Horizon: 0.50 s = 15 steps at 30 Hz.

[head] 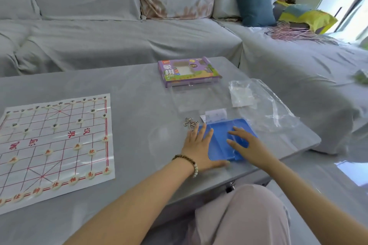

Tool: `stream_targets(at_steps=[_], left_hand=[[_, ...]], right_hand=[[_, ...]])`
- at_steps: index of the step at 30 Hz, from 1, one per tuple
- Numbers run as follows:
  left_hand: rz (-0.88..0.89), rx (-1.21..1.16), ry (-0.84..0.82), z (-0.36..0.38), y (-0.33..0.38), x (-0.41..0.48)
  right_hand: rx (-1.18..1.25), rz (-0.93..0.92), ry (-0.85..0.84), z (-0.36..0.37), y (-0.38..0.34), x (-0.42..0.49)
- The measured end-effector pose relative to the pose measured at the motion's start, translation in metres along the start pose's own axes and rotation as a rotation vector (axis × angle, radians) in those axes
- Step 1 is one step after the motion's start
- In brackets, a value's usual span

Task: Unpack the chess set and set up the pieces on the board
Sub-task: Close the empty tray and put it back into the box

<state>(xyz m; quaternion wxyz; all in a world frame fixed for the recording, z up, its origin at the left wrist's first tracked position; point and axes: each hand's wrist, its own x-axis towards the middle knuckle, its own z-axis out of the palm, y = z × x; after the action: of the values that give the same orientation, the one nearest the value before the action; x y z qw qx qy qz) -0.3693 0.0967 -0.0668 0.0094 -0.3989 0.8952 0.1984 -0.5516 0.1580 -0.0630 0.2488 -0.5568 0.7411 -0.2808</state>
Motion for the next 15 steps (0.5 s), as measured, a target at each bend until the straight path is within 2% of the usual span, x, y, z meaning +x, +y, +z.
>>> stream_targets(at_steps=[3, 7, 10, 13, 15], left_hand=[[0.068, 0.1, -0.033, 0.003, -0.015, -0.004], [0.025, 0.146, -0.044, 0.006, -0.043, -0.023], [0.035, 0.132, 0.044, 0.008, -0.05, -0.034], [0.059, 0.106, 0.139, 0.003, -0.046, -0.038], [0.025, 0.097, 0.094, 0.0, -0.051, -0.044]], right_hand=[[-0.059, -0.057, 0.048, 0.018, -0.003, -0.013], [-0.09, -0.141, 0.069, 0.037, -0.01, -0.026], [-0.077, -0.178, 0.103, 0.049, -0.018, -0.035], [0.062, -0.205, 0.056, 0.064, -0.033, -0.043], [0.249, -0.193, -0.027, 0.074, -0.045, -0.048]])
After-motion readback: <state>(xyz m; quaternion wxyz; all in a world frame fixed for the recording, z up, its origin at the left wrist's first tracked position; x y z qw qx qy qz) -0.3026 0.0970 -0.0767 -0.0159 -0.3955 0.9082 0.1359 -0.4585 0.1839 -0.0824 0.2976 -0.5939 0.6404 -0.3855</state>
